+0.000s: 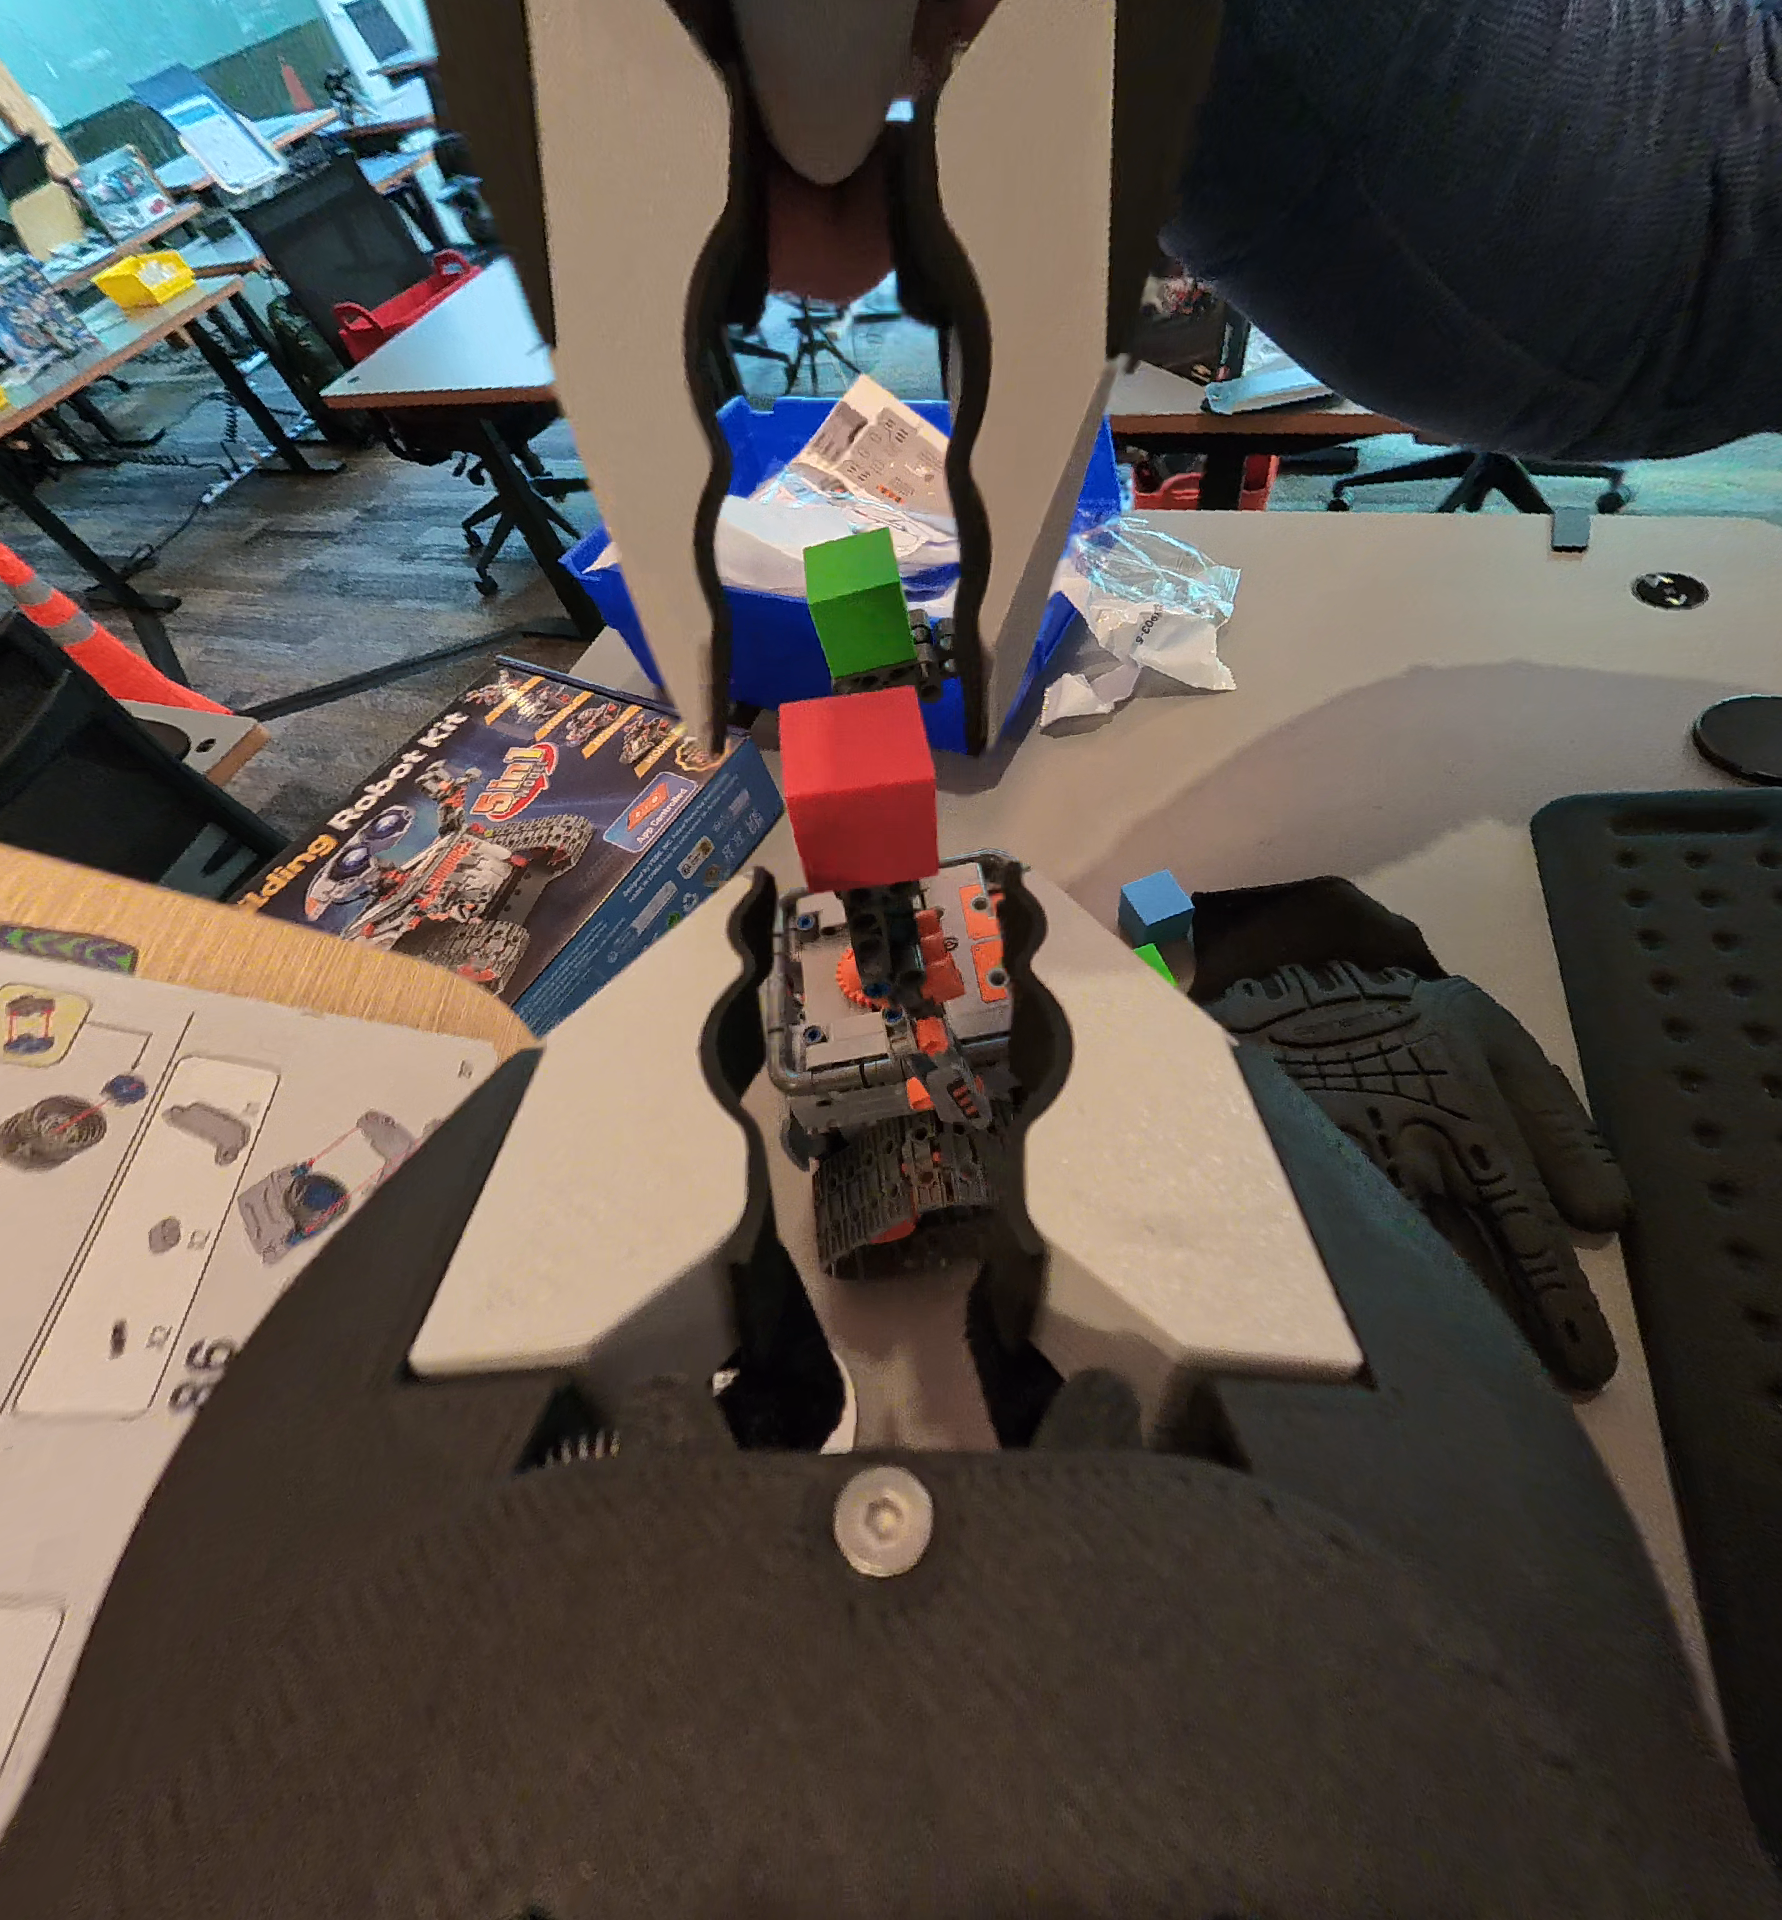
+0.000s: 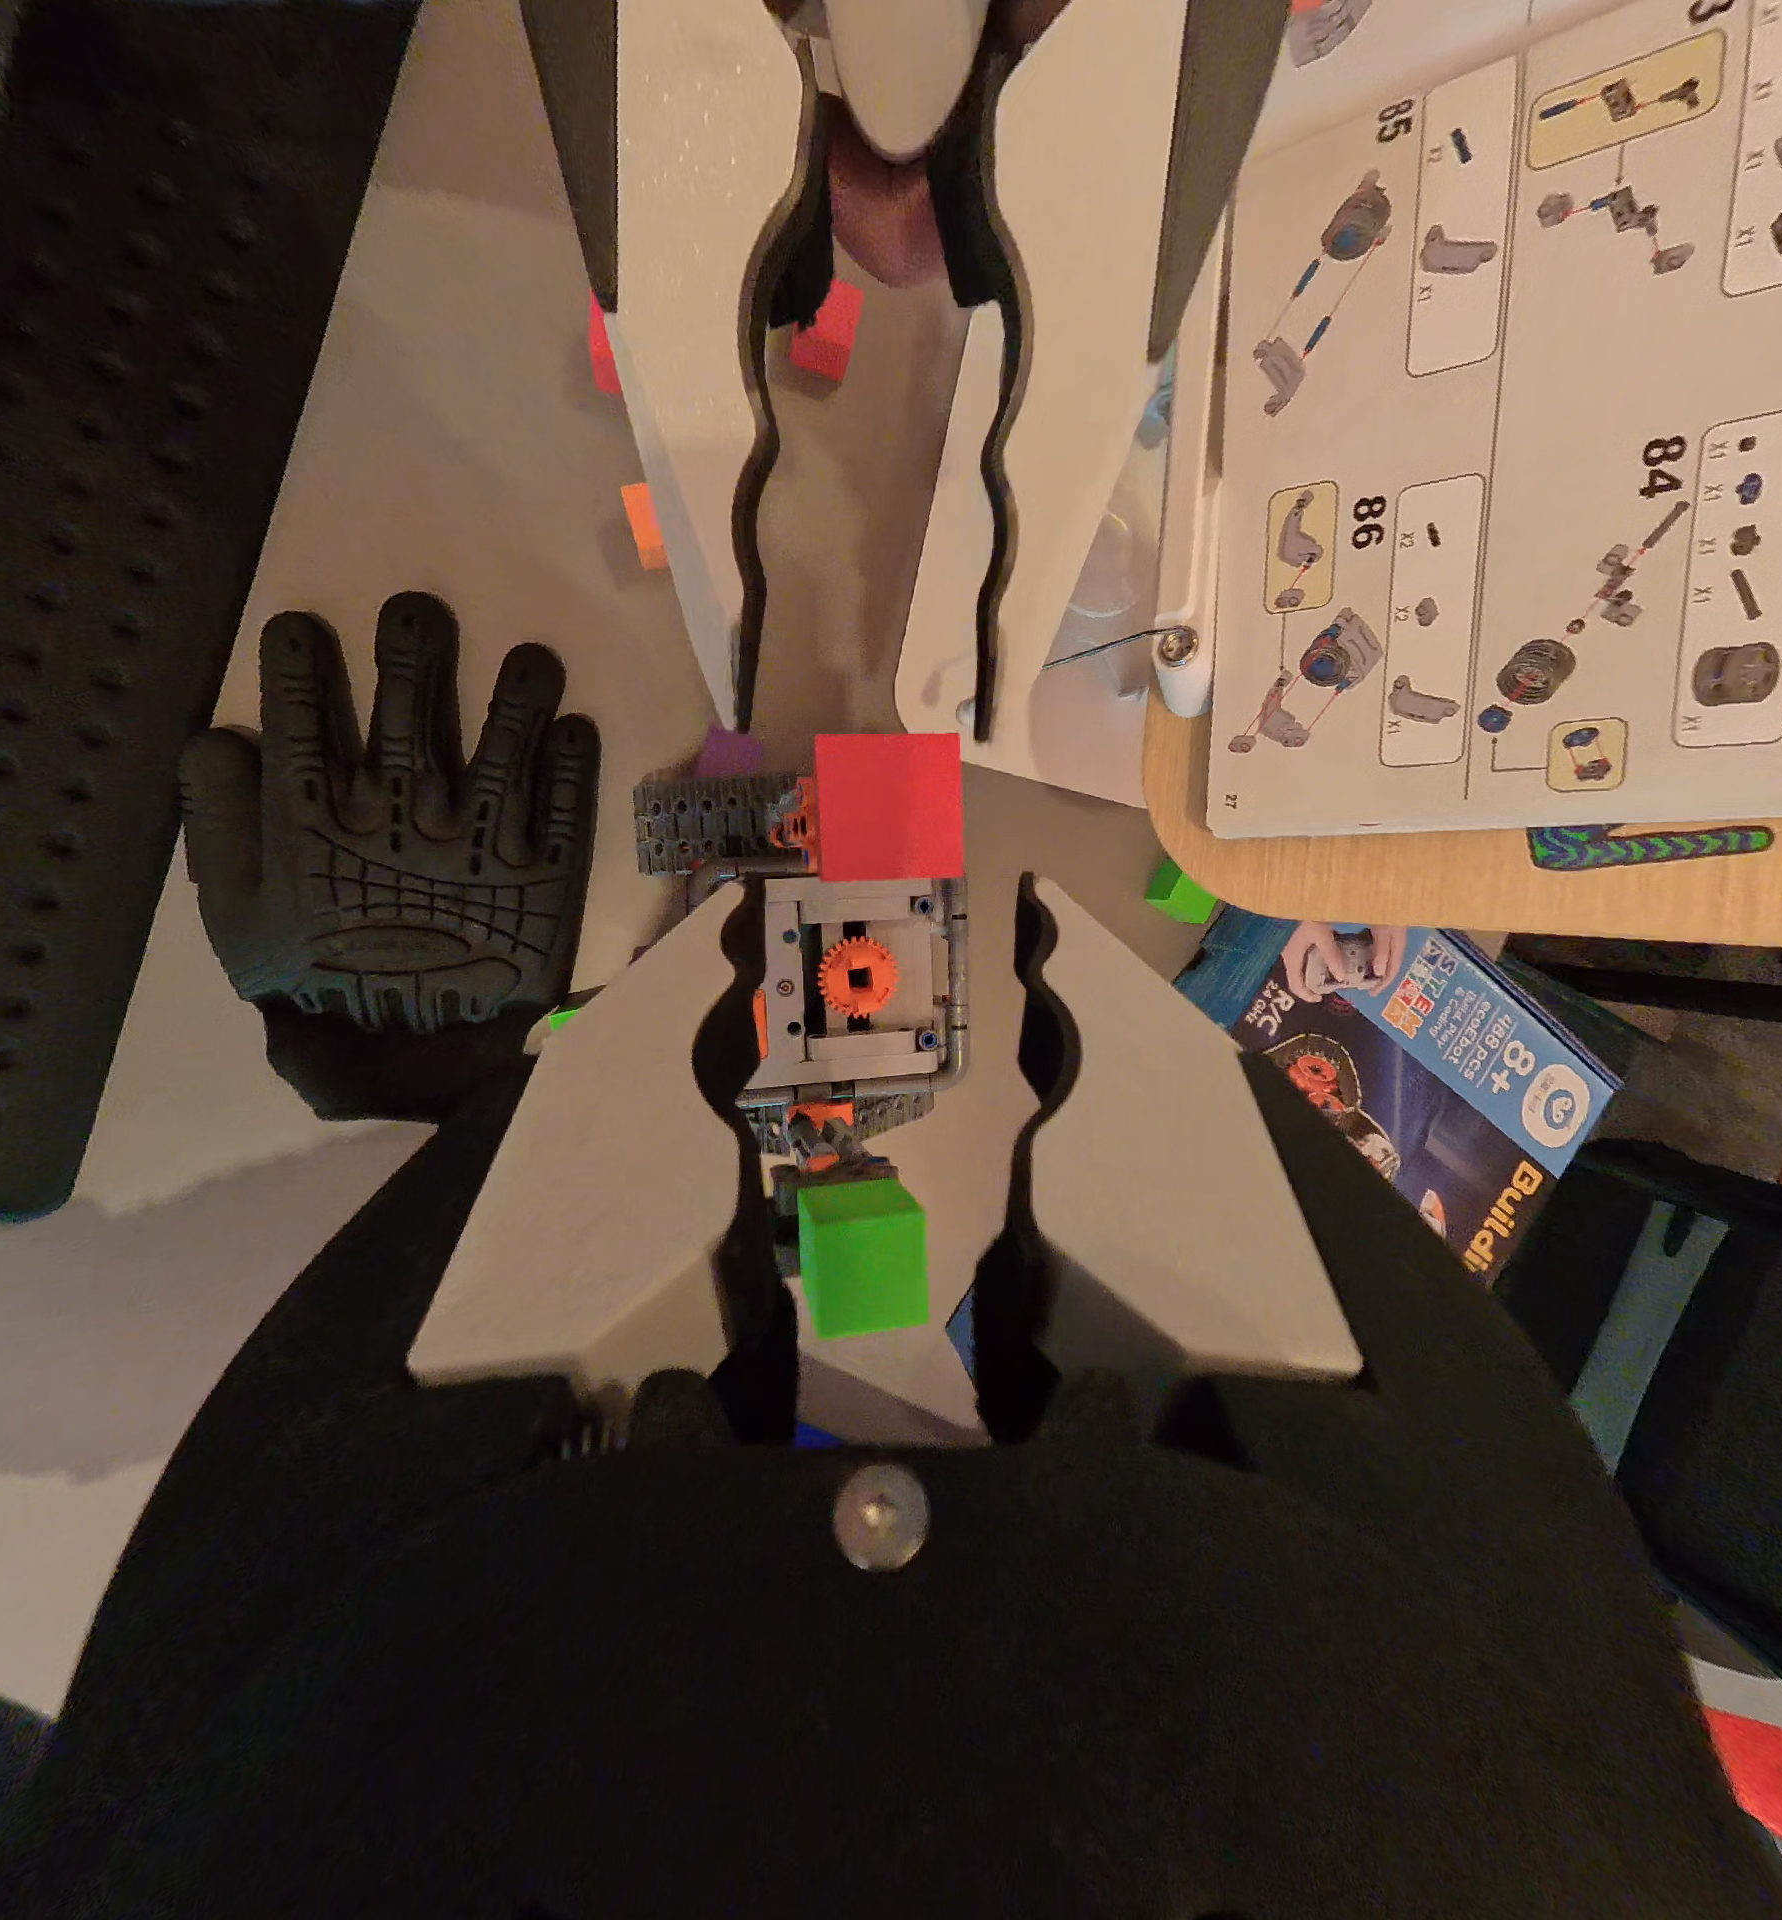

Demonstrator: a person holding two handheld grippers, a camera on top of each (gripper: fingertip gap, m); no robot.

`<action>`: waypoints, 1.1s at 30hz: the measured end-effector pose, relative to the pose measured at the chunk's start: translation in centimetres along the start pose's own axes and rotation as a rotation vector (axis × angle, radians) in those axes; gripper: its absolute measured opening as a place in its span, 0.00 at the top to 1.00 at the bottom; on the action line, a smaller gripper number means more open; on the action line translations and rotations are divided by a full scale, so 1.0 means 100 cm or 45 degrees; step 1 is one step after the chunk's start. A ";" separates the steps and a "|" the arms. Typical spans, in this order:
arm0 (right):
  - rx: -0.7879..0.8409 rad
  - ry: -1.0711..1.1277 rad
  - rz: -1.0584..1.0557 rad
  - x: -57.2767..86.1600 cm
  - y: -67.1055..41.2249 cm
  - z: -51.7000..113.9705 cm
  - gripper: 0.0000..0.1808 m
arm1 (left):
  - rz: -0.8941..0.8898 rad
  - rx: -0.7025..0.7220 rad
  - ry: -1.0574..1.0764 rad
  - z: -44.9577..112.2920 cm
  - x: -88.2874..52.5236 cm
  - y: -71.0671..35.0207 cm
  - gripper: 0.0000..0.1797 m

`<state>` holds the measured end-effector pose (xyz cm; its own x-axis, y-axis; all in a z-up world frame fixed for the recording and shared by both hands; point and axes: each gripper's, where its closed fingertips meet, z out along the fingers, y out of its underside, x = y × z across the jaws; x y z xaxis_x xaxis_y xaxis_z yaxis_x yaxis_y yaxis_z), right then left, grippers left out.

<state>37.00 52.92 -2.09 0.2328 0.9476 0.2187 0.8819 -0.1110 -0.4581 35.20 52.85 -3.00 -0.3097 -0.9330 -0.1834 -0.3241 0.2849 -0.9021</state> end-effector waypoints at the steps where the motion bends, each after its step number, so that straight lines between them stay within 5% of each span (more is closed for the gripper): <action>1: 0.021 0.022 0.002 0.000 -0.001 -0.006 0.74 | -0.013 0.004 -0.041 -0.006 -0.003 -0.001 0.75; 4: 0.117 0.136 0.010 -0.003 -0.006 -0.035 0.74 | -0.035 -0.060 -0.140 -0.033 0.008 0.011 0.73; 10: 0.303 0.299 -0.023 -0.039 -0.017 -0.079 0.76 | -0.358 -0.609 -0.617 -0.116 0.017 0.145 0.67; 14: 0.335 0.321 -0.009 -0.058 -0.018 -0.074 0.76 | -0.852 -0.616 -0.758 -0.134 0.030 0.222 0.57; 17: 0.399 0.302 0.023 -0.065 -0.021 -0.069 0.76 | -1.018 -0.564 -0.841 -0.128 0.029 0.251 0.58; 22: 0.474 0.311 0.063 -0.075 -0.023 -0.064 0.78 | -1.041 -0.683 -0.919 -0.121 0.021 0.290 0.70; 24: 0.491 0.324 0.085 -0.078 -0.018 -0.065 0.78 | -0.995 -0.632 -0.884 -0.114 0.019 0.288 0.83; 33: 0.554 0.324 0.181 -0.095 0.031 -0.073 0.81 | -0.484 -0.367 -0.668 -0.097 0.005 0.137 0.84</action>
<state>40.53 41.39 0.64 0.4779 0.8236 0.3056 0.5951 -0.0476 -0.8022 21.93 58.45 -11.70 0.3198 -0.9416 -0.1054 -0.5705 -0.1026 -0.8149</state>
